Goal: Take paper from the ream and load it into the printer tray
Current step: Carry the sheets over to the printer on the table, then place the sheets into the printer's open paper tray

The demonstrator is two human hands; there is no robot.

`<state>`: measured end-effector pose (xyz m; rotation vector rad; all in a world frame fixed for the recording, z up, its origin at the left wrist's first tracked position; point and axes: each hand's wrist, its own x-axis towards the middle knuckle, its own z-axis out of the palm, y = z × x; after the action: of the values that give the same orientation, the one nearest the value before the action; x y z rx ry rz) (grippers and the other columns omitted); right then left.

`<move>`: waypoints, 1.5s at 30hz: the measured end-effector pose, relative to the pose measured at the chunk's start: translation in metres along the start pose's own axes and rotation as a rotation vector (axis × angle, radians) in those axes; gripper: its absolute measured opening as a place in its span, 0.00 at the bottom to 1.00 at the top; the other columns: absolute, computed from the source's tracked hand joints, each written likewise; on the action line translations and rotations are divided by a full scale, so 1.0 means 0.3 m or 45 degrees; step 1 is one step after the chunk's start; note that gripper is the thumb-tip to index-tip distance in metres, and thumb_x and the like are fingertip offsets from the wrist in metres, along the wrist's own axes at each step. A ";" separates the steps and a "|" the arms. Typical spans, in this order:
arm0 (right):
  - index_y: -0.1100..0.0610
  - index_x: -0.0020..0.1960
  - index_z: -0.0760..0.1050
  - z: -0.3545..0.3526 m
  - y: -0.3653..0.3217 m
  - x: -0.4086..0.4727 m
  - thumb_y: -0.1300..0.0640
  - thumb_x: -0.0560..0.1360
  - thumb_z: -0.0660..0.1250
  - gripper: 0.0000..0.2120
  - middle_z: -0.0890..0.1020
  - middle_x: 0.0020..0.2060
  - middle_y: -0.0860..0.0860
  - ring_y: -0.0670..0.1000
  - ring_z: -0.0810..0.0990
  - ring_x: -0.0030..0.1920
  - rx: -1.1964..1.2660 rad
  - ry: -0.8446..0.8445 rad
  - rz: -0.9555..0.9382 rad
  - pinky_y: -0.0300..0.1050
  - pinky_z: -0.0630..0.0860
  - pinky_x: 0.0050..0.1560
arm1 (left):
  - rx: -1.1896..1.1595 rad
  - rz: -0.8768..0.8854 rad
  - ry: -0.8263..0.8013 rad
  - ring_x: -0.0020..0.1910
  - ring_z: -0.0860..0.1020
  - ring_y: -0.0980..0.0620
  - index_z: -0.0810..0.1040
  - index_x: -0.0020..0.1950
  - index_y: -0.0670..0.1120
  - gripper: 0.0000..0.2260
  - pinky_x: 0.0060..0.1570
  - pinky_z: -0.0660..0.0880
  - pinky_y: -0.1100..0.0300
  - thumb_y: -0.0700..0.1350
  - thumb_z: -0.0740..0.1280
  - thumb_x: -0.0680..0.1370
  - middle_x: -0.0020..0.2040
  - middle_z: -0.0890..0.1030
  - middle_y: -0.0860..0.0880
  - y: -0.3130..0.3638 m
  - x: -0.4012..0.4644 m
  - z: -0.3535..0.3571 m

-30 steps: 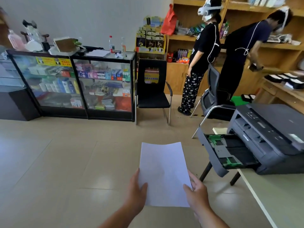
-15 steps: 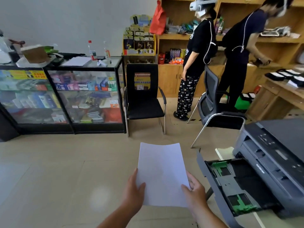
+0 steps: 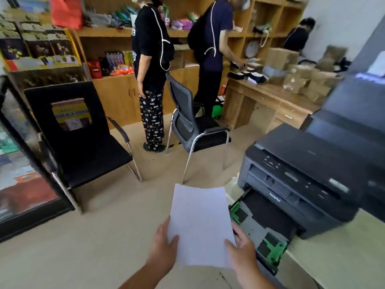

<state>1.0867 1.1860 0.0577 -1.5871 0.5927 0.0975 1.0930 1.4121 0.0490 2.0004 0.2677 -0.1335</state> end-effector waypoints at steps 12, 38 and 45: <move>0.53 0.68 0.75 -0.303 0.060 0.125 0.70 0.73 0.65 0.26 0.87 0.50 0.53 0.48 0.86 0.45 0.115 0.513 0.181 0.33 0.78 0.39 | 0.304 0.296 -0.594 0.67 0.71 0.48 0.62 0.75 0.46 0.30 0.68 0.68 0.50 0.48 0.68 0.75 0.70 0.71 0.48 0.140 0.332 0.392; 0.63 0.69 0.74 -0.297 0.173 0.188 0.75 0.73 0.66 0.25 0.84 0.36 0.47 0.52 0.82 0.43 0.451 0.918 0.569 0.49 0.74 0.60 | 0.572 0.206 -1.235 0.58 0.77 0.56 0.72 0.68 0.59 0.26 0.63 0.75 0.51 0.50 0.64 0.69 0.59 0.79 0.53 0.135 0.574 0.595; 0.59 0.68 0.75 -0.313 0.151 0.231 0.74 0.73 0.66 0.26 0.84 0.35 0.44 0.55 0.83 0.45 0.423 0.952 0.532 0.50 0.77 0.56 | 0.605 0.276 -1.160 0.52 0.77 0.55 0.76 0.61 0.54 0.14 0.54 0.75 0.59 0.47 0.66 0.76 0.53 0.79 0.52 0.191 0.572 0.608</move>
<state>1.1001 1.0758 0.0000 -1.1249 1.4402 -0.2854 1.2780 1.2461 -0.0157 2.1854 -0.6119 -1.0060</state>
